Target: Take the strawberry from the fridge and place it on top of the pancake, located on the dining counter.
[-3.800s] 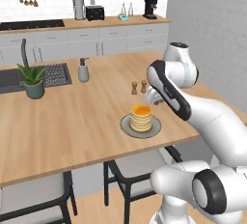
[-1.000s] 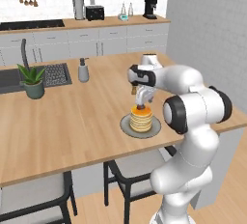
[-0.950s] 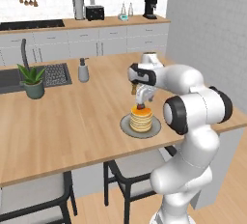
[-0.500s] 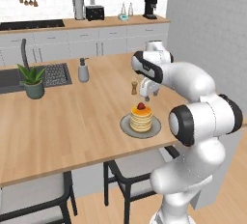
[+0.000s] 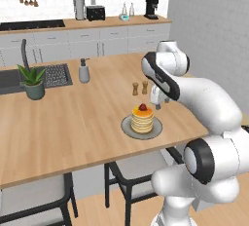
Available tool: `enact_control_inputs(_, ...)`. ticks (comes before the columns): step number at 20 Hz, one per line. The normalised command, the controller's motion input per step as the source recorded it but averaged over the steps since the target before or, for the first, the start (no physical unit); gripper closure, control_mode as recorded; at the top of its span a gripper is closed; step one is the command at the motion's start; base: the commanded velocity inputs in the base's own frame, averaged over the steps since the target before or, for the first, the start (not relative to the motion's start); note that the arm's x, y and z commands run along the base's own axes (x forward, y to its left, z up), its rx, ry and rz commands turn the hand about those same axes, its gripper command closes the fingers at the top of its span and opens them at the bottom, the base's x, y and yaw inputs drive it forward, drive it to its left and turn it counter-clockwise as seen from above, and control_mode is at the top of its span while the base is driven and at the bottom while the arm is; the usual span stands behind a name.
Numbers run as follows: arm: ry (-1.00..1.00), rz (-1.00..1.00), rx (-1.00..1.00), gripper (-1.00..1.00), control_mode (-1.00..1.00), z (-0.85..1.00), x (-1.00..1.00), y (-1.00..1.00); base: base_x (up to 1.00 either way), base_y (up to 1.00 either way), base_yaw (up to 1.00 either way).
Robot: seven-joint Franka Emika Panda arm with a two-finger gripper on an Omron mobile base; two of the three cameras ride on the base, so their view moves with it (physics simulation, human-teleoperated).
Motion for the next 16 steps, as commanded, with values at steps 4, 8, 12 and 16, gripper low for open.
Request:
enact_control_inputs(4,-0.06,0.00,0.00,-1.00,-1.00,0.24,-0.70,0.00,0.00,0.00,0.00)
enact_control_inputs(8,-0.16,0.00,0.00,-1.00,-1.00,0.41,-0.05,-0.03,0.00,0.00,0.00)
enact_control_inputs(12,-0.30,0.00,0.00,-1.00,-1.00,0.29,0.00,0.00,0.00,0.00,0.00)
enact_control_inputs(16,-0.29,0.00,0.03,-1.00,-1.00,0.25,0.00,0.00,0.00,0.00,0.00)
